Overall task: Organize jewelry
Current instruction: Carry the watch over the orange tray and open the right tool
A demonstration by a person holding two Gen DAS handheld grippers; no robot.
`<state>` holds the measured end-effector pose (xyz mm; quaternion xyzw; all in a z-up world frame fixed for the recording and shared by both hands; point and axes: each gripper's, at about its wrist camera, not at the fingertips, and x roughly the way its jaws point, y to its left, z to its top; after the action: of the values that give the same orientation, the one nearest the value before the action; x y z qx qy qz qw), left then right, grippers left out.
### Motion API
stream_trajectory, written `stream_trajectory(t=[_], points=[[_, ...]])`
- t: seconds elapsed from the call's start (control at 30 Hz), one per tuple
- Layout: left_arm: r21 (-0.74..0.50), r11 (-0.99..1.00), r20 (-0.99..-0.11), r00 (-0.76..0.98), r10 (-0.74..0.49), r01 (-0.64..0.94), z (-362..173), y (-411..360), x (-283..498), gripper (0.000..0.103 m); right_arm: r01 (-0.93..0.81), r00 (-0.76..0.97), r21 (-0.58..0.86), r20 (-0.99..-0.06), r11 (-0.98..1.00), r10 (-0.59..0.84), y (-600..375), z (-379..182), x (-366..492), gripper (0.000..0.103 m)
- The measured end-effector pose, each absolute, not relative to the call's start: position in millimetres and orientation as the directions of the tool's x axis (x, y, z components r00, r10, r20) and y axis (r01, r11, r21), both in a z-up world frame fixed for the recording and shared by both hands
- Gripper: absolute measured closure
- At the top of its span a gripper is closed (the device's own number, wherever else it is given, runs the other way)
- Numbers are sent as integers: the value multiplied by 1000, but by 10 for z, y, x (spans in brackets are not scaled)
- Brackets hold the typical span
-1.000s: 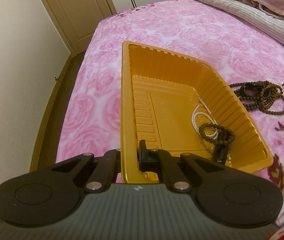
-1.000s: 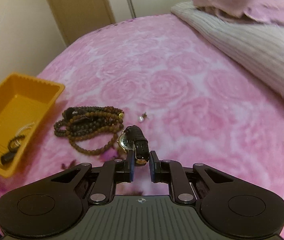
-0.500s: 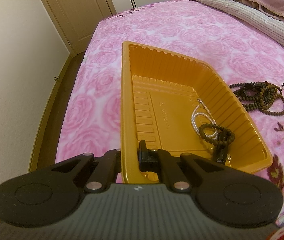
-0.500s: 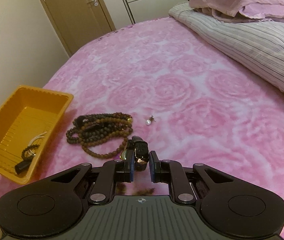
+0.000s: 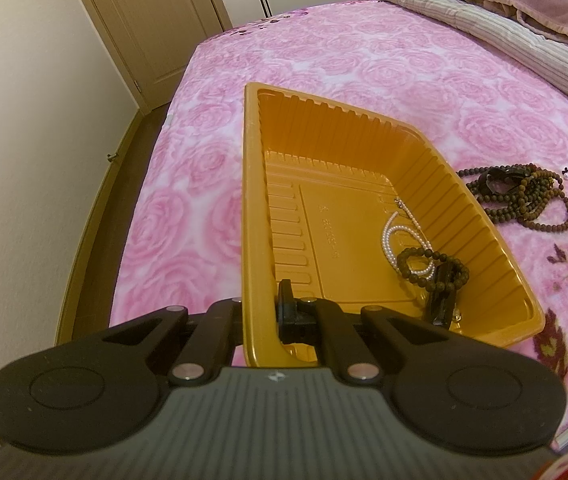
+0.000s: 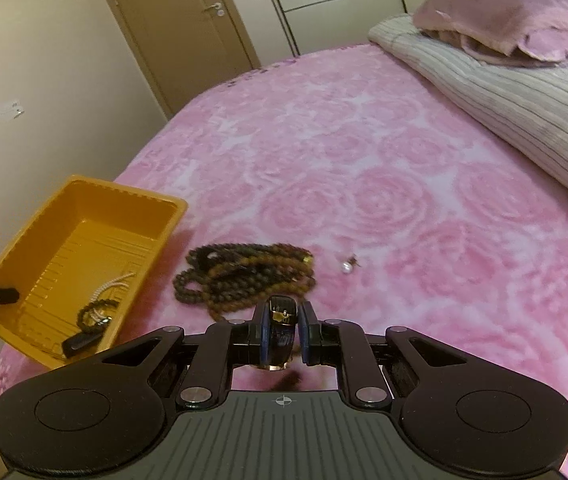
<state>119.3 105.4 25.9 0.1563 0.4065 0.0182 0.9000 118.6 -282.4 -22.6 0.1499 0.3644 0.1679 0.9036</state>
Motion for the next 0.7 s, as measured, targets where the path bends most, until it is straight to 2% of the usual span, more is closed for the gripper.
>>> stream_trajectory(t=[0.3, 0.5, 0.7], points=[[297, 950, -726, 669, 159, 96, 261, 1058, 1193, 100, -295, 670, 401, -560, 867, 487, -2498, 0, 1293, 88], [296, 950, -726, 670, 158, 97, 262, 1050, 1190, 100, -398, 630, 453, -497, 797, 597, -2029, 176, 1423, 88], [295, 950, -725, 670, 157, 97, 265, 1041, 1187, 100, -495, 588, 427, -477, 757, 653, -1455, 222, 1554, 88]])
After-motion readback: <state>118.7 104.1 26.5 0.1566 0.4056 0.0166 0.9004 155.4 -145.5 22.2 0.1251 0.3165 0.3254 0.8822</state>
